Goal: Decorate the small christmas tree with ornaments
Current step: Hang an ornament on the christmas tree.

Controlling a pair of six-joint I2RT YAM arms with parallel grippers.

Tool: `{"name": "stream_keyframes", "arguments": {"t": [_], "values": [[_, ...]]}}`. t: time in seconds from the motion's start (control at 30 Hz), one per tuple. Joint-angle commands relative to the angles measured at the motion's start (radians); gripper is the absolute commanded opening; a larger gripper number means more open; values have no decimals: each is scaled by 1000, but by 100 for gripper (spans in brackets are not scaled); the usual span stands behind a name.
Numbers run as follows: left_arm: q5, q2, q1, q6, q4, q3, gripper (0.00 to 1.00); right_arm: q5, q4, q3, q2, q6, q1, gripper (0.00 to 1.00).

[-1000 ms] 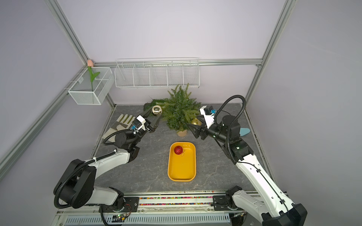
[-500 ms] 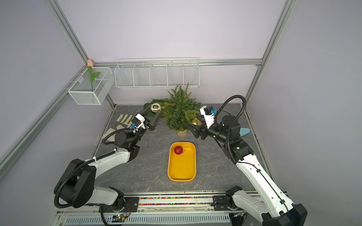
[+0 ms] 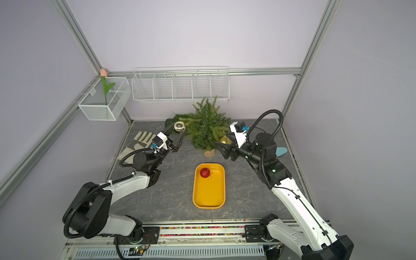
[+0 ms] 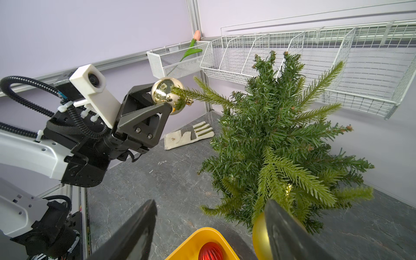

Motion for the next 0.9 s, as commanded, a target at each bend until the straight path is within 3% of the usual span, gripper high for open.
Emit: {"name": "stream_keyframes", "arguments": {"t": [0.0, 0.43, 0.87], "values": [[9, 9, 4, -20, 37, -13, 57, 3, 1, 2, -13, -7, 7, 79], [31, 38, 4, -54, 37, -29, 81, 9, -12, 4, -18, -13, 7, 79], [30, -36, 4, -86, 36, -96, 84, 52, -81, 27, -12, 7, 13, 75]]}}
